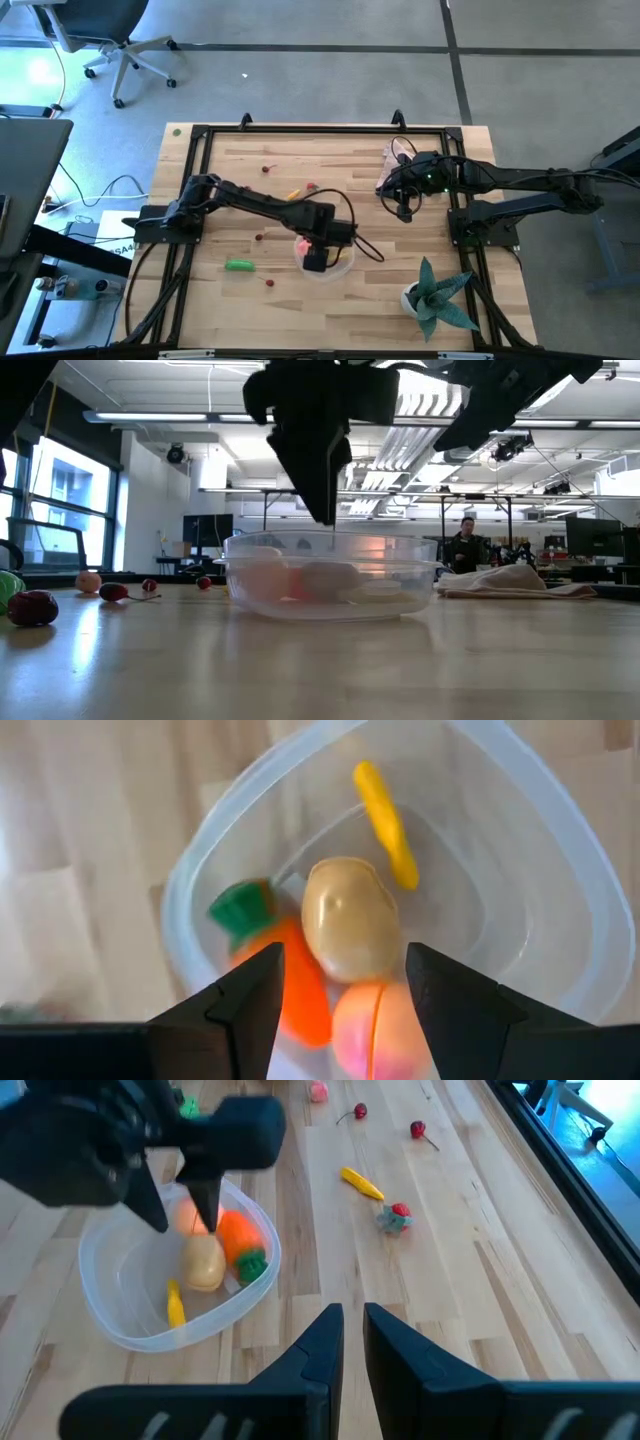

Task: Pick and placing Produce into tupperware
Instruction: Put the strawberry into the transparent bin

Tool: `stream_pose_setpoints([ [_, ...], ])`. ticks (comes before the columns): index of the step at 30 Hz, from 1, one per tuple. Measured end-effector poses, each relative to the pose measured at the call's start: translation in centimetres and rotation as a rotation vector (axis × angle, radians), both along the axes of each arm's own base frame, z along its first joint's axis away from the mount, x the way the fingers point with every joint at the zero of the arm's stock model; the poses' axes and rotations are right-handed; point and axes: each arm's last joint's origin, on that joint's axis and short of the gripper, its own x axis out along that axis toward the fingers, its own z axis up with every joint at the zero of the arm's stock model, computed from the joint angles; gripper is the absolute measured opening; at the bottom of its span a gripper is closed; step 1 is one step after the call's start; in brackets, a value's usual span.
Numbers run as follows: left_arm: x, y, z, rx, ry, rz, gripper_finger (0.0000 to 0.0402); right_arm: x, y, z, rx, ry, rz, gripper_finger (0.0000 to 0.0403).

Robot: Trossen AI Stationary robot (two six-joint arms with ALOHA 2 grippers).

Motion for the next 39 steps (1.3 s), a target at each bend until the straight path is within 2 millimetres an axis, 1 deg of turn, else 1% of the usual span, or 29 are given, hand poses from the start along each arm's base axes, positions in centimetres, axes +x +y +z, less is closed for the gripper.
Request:
stream_pose_setpoints([
  [4, -0.3, 0.5, 1.7, 0.031, 0.032, 0.060, 0.0193, 0.0, 0.0, 0.0, 0.000, 0.000, 0.000, 0.0032],
  [6, -0.8, 1.1, 2.5, 0.034, 0.051, 0.096, 0.0193, 0.0, 0.0, 0.0, 0.000, 0.000, 0.000, 0.0032],
  [9, -1.6, 2.5, 3.7, 0.036, 0.047, 0.152, 0.0193, 0.0, 0.0, 0.0, 0.000, 0.000, 0.000, 0.0032],
  [16, -4.4, 7.4, 6.7, 0.046, 0.020, 0.242, 0.0193, 0.0, 0.0, 0.0, 0.000, 0.000, 0.000, 0.0032],
  [20, -6.1, 10.7, 7.3, 0.055, -0.023, 0.252, 0.0193, 0.0, 0.0, 0.0, 0.000, 0.000, 0.000, 0.0032],
  [22, -6.8, 12.3, 7.0, 0.039, -0.066, 0.244, 0.0193, 0.0, 0.0, 0.0, 0.000, 0.001, 0.000, 0.0032],
  [24, -7.5, 14.0, 6.2, 0.018, -0.105, 0.250, 0.0193, 0.0, 0.0, 0.0, 0.000, 0.000, 0.000, 0.0032],
  [27, -8.4, 16.4, 4.2, -0.011, -0.164, 0.246, 0.0192, 0.0, 0.0, 0.0, 0.000, 0.000, 0.000, 0.0032],
  [31, -9.7, 19.0, 1.5, -0.049, -0.223, 0.177, 0.0186, 0.0, 0.0, 0.0, 0.000, 0.000, 0.000, 0.0032],
  [35, -10.8, 20.5, -0.3, -0.037, -0.238, 0.100, 0.0176, 0.0, 0.0, 0.0, 0.000, 0.001, 0.000, 0.0032],
  [39, -11.5, 21.1, -1.0, -0.006, -0.213, 0.016, 0.0167, 0.0, 0.0, 0.0, 0.000, 0.001, 0.000, 0.0032],
])
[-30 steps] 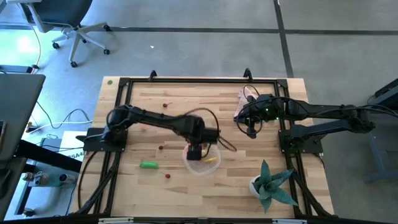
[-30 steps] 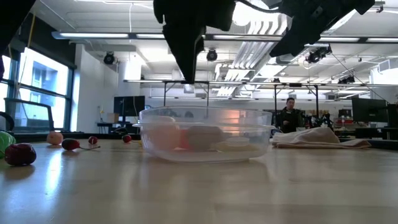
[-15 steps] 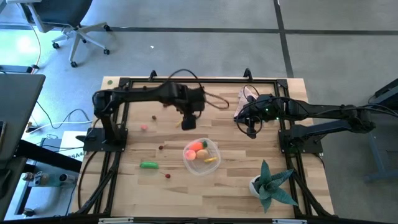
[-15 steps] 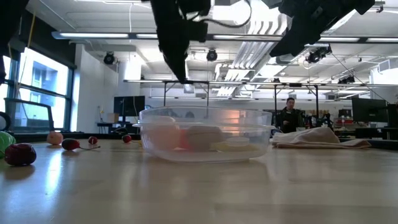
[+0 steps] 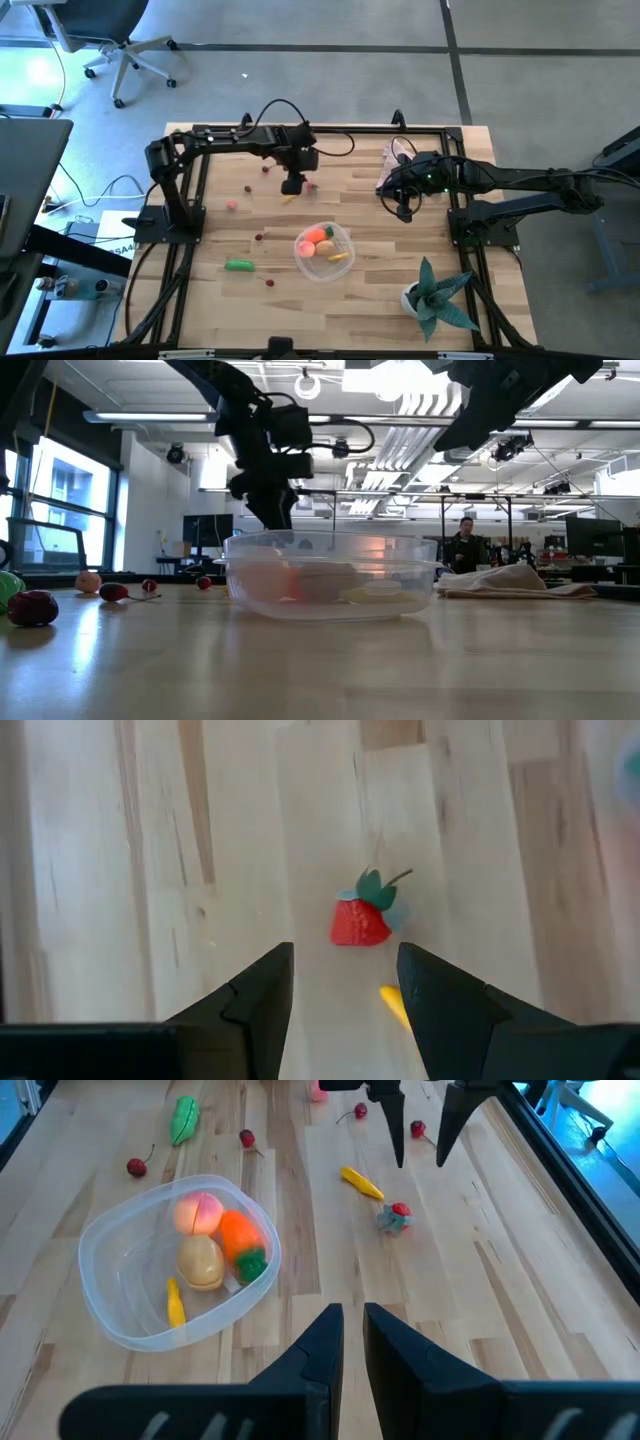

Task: Pick and placing Produce into tupperware
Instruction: Put the strawberry into the transparent bin

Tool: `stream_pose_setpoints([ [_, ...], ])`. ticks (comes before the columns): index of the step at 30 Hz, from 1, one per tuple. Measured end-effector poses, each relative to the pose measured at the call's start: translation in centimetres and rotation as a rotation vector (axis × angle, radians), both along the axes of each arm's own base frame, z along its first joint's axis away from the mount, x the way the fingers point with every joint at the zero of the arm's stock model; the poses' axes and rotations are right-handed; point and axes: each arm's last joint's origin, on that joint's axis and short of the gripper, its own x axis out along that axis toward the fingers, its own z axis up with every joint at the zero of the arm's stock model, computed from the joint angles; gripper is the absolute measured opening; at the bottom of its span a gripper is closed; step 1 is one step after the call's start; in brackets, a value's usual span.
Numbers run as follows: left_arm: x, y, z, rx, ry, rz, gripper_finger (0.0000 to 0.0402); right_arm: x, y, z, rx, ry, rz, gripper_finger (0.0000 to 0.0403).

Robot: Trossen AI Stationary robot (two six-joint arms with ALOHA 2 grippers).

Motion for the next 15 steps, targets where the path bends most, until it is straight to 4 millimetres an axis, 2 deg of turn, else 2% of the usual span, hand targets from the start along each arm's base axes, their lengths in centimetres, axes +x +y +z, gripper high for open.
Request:
stream_pose_setpoints([
  [9, 0.43, 0.00, -0.14, 0.137, -0.005, -0.284, 0.0162, 0.00, -0.01, 0.00, 0.000, 0.000, 0.000, 0.0032],
  [15, 0.53, 0.11, -0.57, 0.167, 0.010, -0.363, 0.0161, 0.00, 0.00, 0.00, 0.000, 0.000, 0.000, 0.0032],
])
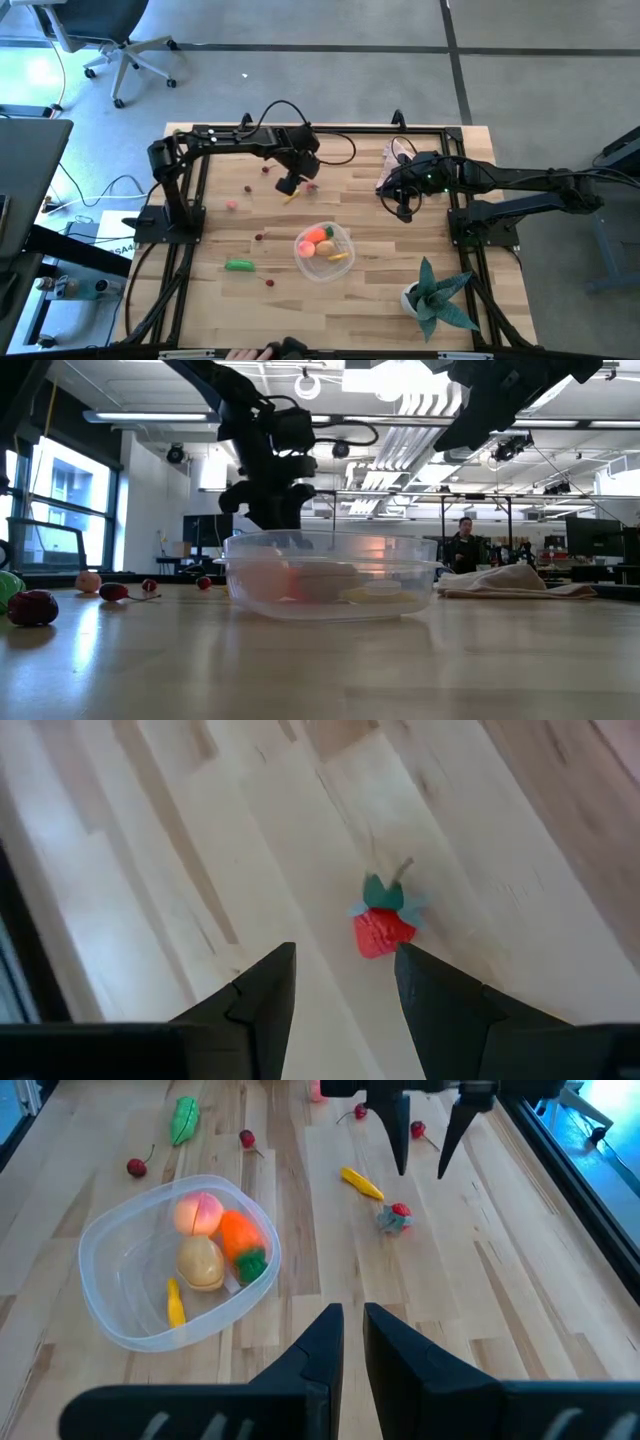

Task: Pick and placing Produce into tupperware
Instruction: Put the strawberry into the transparent bin

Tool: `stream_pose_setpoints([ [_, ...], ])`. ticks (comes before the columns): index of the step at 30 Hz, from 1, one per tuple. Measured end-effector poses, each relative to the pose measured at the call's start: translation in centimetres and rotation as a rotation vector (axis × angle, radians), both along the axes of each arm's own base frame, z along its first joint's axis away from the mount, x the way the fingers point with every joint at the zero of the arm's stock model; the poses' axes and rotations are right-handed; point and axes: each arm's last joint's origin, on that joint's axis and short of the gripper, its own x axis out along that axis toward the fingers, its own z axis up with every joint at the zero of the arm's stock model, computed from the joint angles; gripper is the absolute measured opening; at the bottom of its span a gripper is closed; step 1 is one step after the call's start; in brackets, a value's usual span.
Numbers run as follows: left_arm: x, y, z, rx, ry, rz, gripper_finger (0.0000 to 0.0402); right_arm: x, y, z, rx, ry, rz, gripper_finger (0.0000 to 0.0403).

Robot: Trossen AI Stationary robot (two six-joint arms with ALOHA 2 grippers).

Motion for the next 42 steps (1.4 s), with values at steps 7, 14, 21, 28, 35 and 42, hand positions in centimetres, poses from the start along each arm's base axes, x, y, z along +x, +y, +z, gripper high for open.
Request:
stream_pose_setpoints([
  [7, 0.3, 0.2, -1.4, 0.044, 0.061, -0.108, 0.0163, 0.0, 0.0, 0.0, 0.000, 0.000, 0.000, 0.0032],
  [14, 0.5, 0.3, -2.5, 0.066, 0.110, -0.108, 0.0161, 0.0, 0.0, 0.0, 0.000, -0.001, 0.000, 0.0032],
  [21, 0.8, 0.0, -3.1, 0.091, 0.141, -0.142, 0.0161, 0.0, 0.0, 0.0, -0.001, -0.004, 0.000, 0.0032],
  [28, 0.9, -0.3, -3.1, 0.104, 0.155, -0.160, 0.0173, 0.0, 0.0, 0.0, -0.001, -0.004, 0.000, 0.0032],
  [35, 1.4, -1.3, -3.3, 0.137, 0.170, -0.271, 0.0220, 0.0, 0.0, 0.0, -0.001, -0.003, 0.000, 0.0032],
  [42, 2.0, -2.8, -4.7, 0.131, 0.234, -0.421, 0.0226, 0.0, 0.0, 0.0, 0.000, -0.004, 0.001, 0.0032],
])
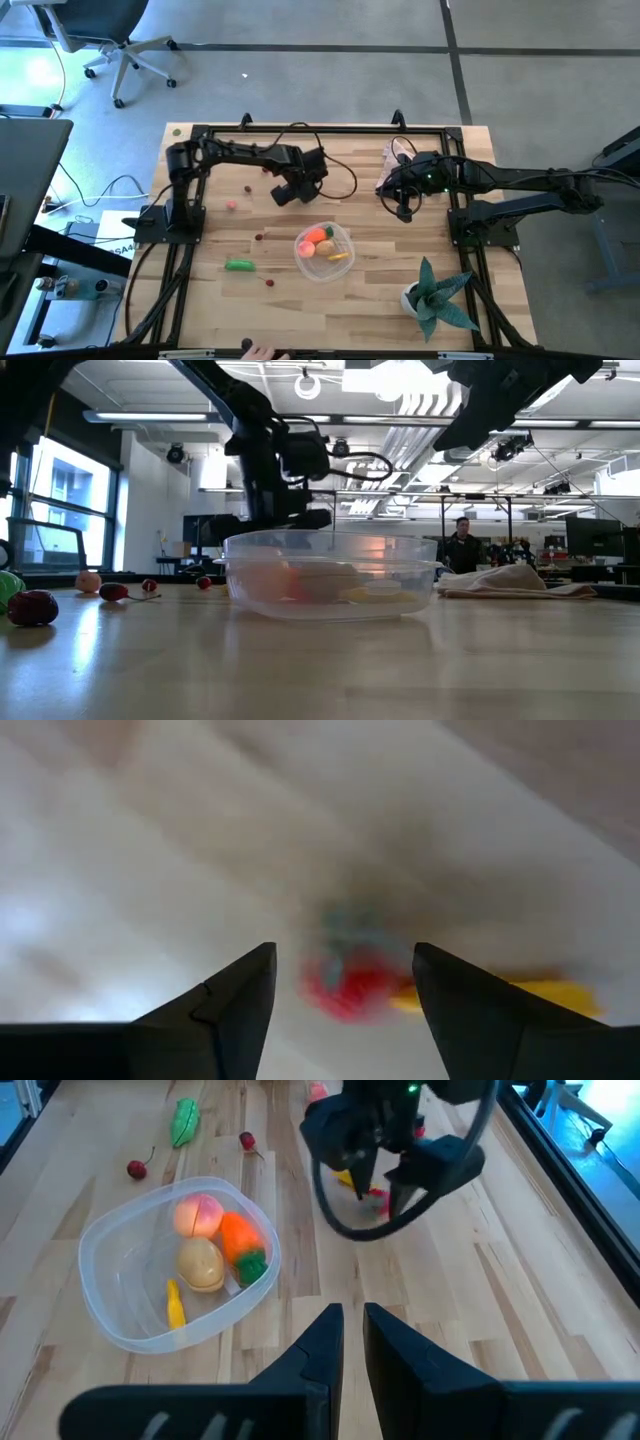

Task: Pick and placing Produce into tupperware
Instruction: Put the strawberry into the transparent bin

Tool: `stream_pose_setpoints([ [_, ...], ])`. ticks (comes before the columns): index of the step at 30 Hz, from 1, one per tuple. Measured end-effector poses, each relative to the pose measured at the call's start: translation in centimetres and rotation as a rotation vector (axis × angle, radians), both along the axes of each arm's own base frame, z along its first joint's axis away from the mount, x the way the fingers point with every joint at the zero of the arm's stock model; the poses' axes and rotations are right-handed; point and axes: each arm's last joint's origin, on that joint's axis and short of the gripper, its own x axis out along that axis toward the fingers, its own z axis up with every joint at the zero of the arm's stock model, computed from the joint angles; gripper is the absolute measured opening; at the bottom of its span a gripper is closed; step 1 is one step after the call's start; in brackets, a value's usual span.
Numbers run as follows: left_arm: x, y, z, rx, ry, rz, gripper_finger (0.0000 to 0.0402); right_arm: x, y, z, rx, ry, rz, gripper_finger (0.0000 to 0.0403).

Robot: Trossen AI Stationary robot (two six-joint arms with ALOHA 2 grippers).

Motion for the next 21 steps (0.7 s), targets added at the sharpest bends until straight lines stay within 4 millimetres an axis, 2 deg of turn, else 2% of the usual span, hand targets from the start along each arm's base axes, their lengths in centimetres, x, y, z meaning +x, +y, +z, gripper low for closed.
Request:
stream_pose_setpoints([
  [5, 0.17, 0.02, -0.83, 0.000, 0.022, -0.014, 0.0227, 0.00, -0.01, -0.01, 0.000, 0.001, -0.001, 0.0032],
  [12, 0.11, 0.02, -0.82, 0.015, 0.035, -0.009, 0.0227, 0.00, -0.01, 0.00, 0.000, 0.000, 0.000, 0.0032],
  [21, 0.01, 0.10, -0.84, 0.018, 0.045, 0.101, 0.0227, 0.00, 0.00, 0.00, 0.000, 0.000, 0.000, 0.0032],
])
